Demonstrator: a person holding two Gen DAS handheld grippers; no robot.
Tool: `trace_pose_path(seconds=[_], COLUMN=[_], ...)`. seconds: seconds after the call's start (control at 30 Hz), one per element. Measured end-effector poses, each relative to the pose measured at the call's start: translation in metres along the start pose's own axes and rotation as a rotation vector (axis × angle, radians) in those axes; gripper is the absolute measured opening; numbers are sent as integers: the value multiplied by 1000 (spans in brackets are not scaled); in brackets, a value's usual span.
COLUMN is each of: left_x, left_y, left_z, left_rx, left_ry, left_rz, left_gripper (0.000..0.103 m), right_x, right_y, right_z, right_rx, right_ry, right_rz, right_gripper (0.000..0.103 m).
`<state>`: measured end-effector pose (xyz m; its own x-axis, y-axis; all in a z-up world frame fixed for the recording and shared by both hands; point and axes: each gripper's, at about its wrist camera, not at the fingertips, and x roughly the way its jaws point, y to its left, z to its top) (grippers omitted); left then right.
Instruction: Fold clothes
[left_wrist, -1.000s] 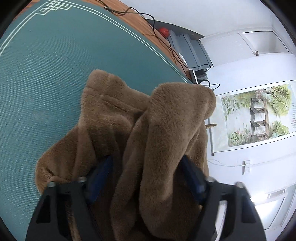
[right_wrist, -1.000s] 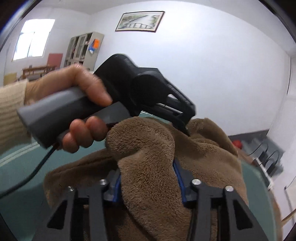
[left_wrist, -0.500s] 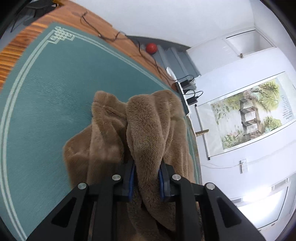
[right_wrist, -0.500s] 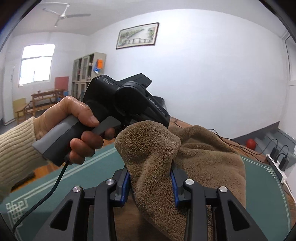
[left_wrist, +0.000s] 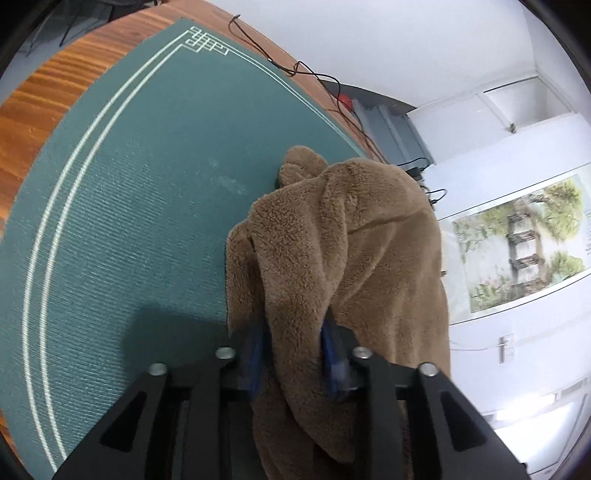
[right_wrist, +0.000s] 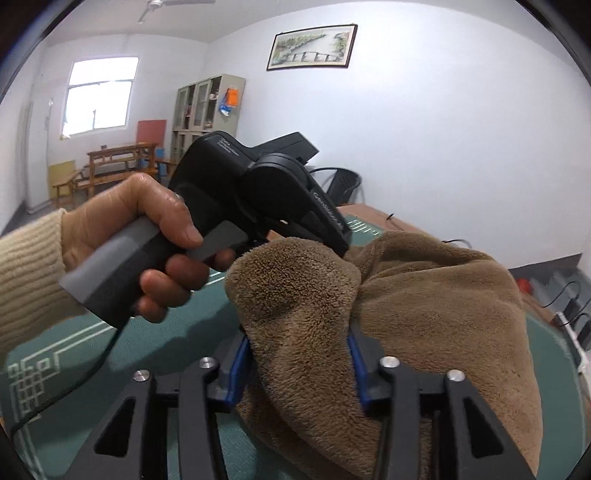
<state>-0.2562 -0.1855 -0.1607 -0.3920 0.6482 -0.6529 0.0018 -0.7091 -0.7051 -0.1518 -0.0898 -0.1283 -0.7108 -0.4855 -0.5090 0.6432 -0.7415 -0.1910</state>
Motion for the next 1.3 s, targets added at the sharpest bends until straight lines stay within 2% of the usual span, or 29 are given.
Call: trace_pose_path(seconds=[0.1,0.17,0.2,0.3,0.4,0.5,0.63,0.77,0.83,0.87,0.93,1.07,1.13,1.3], left_x=[-15,-30,-33,-41,-49,-57,-64,-33,-30,-30,-30,-32,-40,-65], left_y=[-5,-9,-15,-34,-52,-71,-89,-46,-35,-36,-39,-40,-46,-80], left_z=[-3,-11,-17,-36,-55,-75,-98,-101,-105,-106,-109,-110,-112,-118], left_rx=[23,35,54,110,167,223,279,138,125,134,144,118,125,227], left_ry=[-38,-74,-84,-115,-145,-176,-203,-108,-116,-125,-136,-137,-166,-284], left_rz=[60,85,86,89,92,95,98,84,59,76,101,91,109,139], left_gripper=[57,62,64,70,77,78,78,80,87,89,89,89,90,90], right_x=[-21,-50,-62,-85,-77,-65,-43,-27,-22,-18,-14,-10,-10,-17], right_y=[-9,-21,-29,-62,-78,-110,-117,-119,-120,-121,-122,-125,-129,-144], right_z=[1,-4,-5,-8,-9,-18,-34,-53,-62,-64,-65,-68,-68,-70], right_rx=[31,59,75,132,243,346,322,293,290,285,275,278,277,312], right_ry=[-12,-65,-90,-127,-111,-73,7,58,89,100,111,121,128,142], right_rz=[83,88,73,-13,-96,-82,-55,-58,-35,-27,-25,-6,14,62], right_gripper=[70,80,82,81,81,81,81,81,82,82,82,84,84,84])
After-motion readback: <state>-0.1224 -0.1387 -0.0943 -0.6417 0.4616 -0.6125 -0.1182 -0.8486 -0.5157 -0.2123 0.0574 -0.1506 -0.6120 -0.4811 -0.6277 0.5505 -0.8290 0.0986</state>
